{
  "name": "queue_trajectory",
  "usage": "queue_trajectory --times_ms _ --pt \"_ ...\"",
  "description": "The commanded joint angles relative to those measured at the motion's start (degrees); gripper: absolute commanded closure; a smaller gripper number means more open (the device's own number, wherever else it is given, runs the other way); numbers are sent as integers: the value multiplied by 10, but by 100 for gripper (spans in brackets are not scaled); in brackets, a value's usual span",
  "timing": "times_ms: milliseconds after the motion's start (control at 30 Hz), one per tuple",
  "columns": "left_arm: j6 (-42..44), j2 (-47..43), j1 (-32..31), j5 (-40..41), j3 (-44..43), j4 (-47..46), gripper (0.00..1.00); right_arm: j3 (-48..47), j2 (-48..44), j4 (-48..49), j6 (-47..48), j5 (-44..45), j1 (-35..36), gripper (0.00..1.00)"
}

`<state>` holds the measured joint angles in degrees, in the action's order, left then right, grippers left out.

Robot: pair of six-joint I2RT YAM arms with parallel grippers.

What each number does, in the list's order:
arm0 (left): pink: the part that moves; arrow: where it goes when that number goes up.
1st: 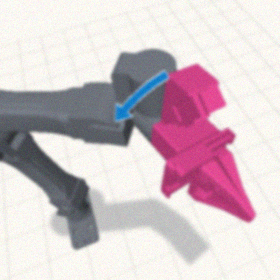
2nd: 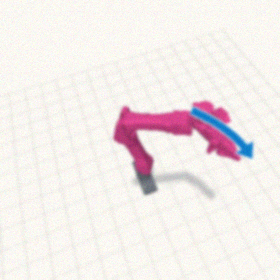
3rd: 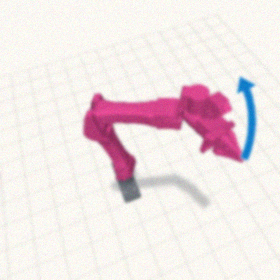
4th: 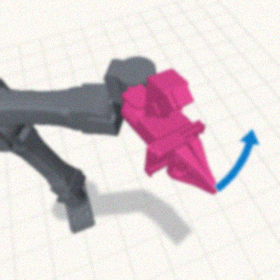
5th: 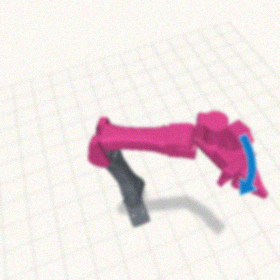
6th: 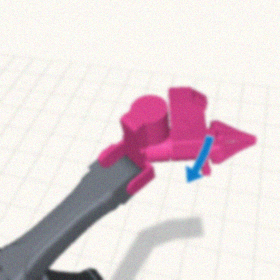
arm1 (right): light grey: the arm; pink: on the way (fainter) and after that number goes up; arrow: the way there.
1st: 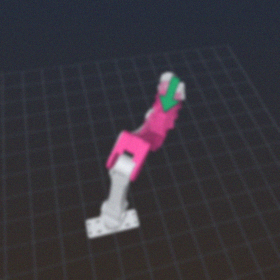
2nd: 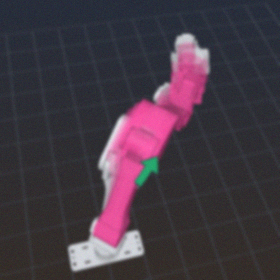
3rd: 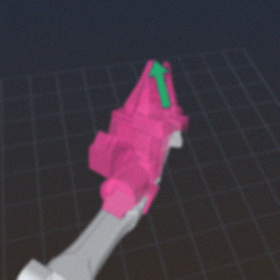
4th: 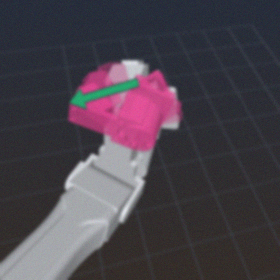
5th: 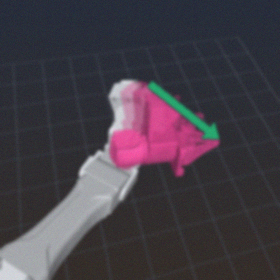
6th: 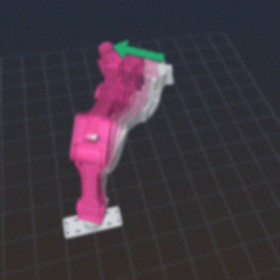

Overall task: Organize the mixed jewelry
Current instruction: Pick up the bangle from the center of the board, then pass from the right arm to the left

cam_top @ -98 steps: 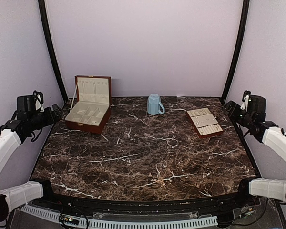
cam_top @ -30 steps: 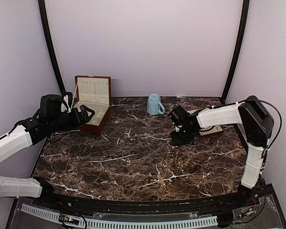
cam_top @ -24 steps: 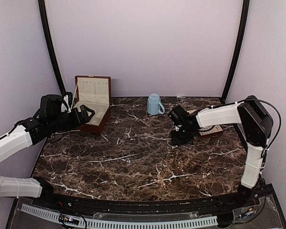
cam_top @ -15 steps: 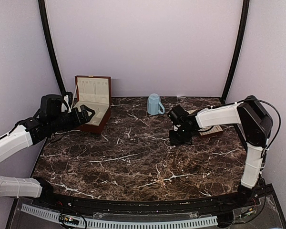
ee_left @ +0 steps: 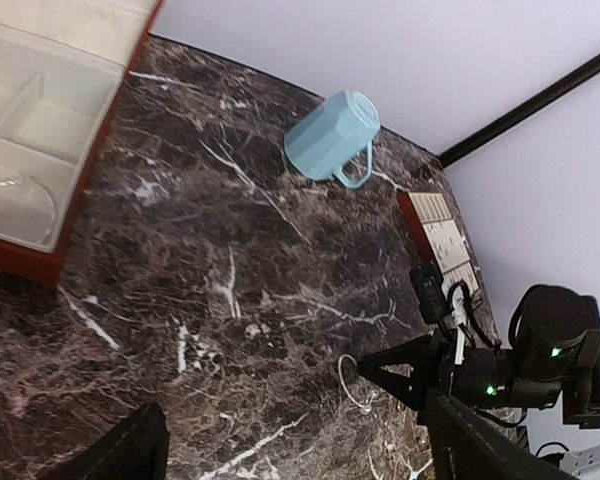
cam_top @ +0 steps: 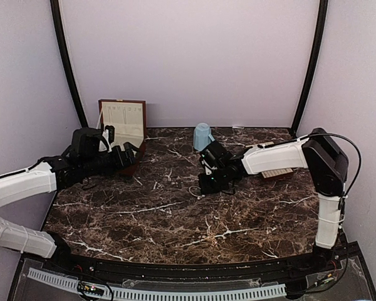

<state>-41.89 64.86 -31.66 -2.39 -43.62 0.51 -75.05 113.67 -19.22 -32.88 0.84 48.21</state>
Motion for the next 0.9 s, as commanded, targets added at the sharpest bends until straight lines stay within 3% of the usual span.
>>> queue_trajectory --times_ms 0,233,867 --pt "-50 79 -58 -15 -10 -66 8 -23 8 36 -15 -23 16 100" --pt "-89 198 -110 -34 -67 -83 18 -18 -9 65 -13 -23 32 100" --pt "-151 300 -111 -102 -89 -155 55 16 -49 125 3 -24 47 100"
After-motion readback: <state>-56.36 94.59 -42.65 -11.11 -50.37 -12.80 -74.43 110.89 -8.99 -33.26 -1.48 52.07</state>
